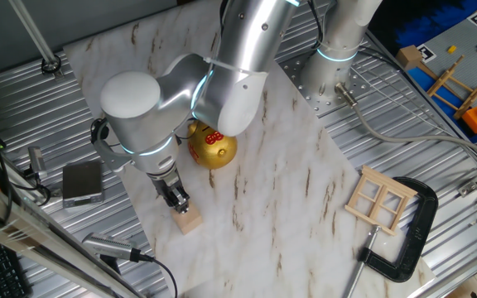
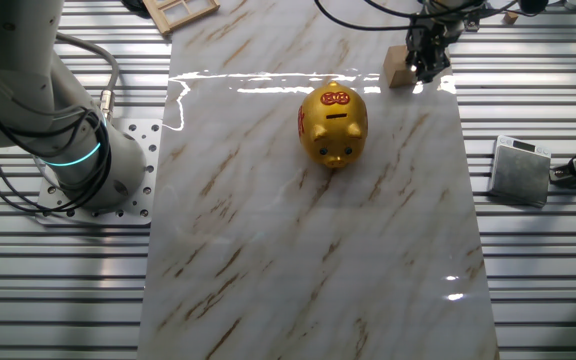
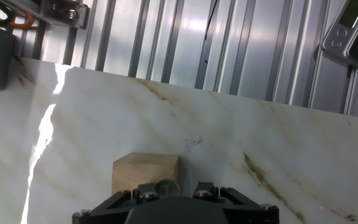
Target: Drop coins into a piggy bank
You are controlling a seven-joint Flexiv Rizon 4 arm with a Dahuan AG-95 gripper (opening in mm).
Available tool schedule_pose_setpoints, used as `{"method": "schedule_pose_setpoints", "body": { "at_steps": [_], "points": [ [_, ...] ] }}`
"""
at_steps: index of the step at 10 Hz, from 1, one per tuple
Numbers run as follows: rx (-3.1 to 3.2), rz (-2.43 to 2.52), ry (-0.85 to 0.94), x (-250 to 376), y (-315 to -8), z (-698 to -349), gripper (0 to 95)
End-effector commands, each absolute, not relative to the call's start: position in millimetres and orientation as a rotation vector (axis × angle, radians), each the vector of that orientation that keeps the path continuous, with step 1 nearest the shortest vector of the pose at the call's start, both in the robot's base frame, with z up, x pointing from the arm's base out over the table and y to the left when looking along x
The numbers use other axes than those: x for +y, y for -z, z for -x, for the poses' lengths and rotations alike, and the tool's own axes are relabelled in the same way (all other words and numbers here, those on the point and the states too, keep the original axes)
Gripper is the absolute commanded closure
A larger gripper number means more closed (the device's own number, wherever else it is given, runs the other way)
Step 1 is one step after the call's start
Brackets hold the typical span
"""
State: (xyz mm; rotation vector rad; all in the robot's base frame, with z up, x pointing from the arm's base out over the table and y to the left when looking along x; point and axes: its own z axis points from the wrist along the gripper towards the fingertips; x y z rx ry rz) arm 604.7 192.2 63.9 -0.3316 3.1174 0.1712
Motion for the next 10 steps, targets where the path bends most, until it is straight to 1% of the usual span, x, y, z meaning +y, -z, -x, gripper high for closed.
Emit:
{"method": "schedule_pose_setpoints", "body": {
  "at_steps": [1,5,8,10],
  "points": [
    [3.116,0.332,-0.174,192.1,-64.1,-604.5,57.0],
    [3.124,0.306,-0.193,193.9,-72.8,-603.2,57.0],
    [3.103,0.308,-0.323,194.8,-76.9,-604.4,57.0],
    [3.096,0.309,-0.355,195.1,-78.4,-605.4,57.0]
  ]
}}
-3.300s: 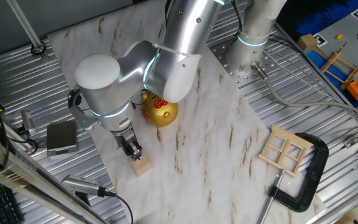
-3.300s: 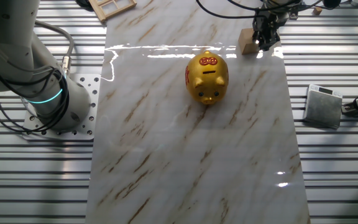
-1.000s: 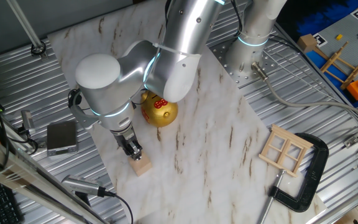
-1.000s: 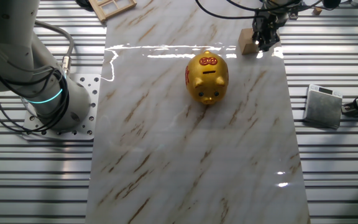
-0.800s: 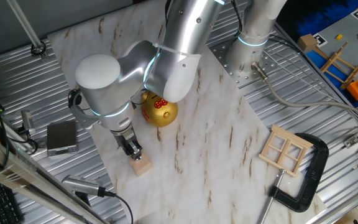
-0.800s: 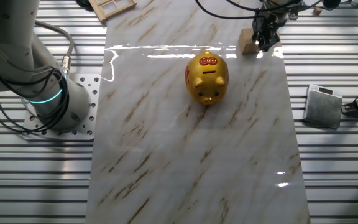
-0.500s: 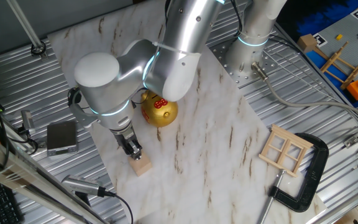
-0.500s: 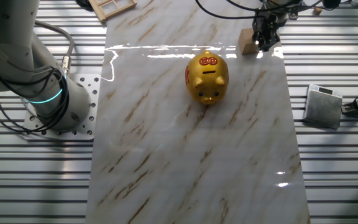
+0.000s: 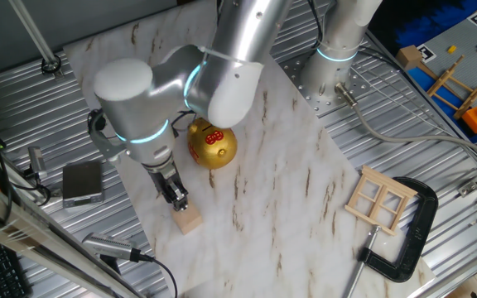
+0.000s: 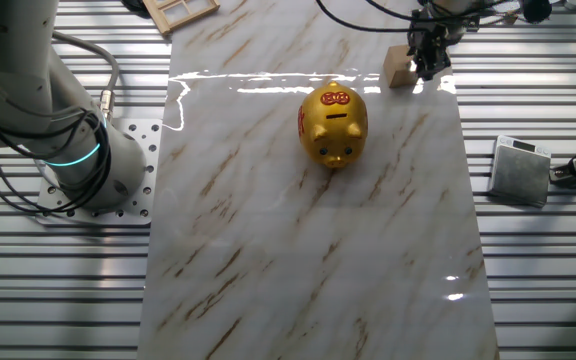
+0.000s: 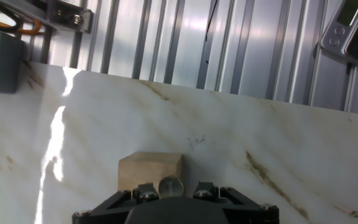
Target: Drop coins into a piggy bank
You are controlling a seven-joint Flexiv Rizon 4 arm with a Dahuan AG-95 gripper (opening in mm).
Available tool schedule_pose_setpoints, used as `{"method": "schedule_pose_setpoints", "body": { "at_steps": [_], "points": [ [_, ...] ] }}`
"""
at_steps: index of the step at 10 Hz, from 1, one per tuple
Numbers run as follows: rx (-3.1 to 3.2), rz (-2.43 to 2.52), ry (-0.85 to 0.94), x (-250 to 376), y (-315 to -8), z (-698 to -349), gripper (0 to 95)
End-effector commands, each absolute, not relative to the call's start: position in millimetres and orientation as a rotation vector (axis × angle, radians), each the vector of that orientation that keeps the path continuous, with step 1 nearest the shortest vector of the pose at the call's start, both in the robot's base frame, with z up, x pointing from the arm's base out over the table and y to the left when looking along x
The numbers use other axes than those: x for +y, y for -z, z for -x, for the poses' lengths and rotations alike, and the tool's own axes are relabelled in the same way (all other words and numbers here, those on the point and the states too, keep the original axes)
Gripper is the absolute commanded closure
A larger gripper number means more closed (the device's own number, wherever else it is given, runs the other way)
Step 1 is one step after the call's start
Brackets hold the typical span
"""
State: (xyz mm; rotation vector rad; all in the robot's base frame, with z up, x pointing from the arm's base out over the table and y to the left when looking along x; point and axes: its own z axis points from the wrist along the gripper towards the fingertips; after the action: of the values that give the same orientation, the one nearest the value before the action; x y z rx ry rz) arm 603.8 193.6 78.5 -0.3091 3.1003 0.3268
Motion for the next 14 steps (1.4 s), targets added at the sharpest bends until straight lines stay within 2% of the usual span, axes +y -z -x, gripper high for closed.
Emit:
{"method": "schedule_pose_setpoints", "body": {
  "at_steps": [1,8,14],
  "points": [
    [3.091,0.318,-0.364,195.3,-80.1,-605.0,57.0],
    [3.024,0.324,-0.585,195.3,-80.9,-609.0,57.0],
    [3.003,0.347,-0.623,189.8,-74.3,-611.1,57.0]
  ]
}}
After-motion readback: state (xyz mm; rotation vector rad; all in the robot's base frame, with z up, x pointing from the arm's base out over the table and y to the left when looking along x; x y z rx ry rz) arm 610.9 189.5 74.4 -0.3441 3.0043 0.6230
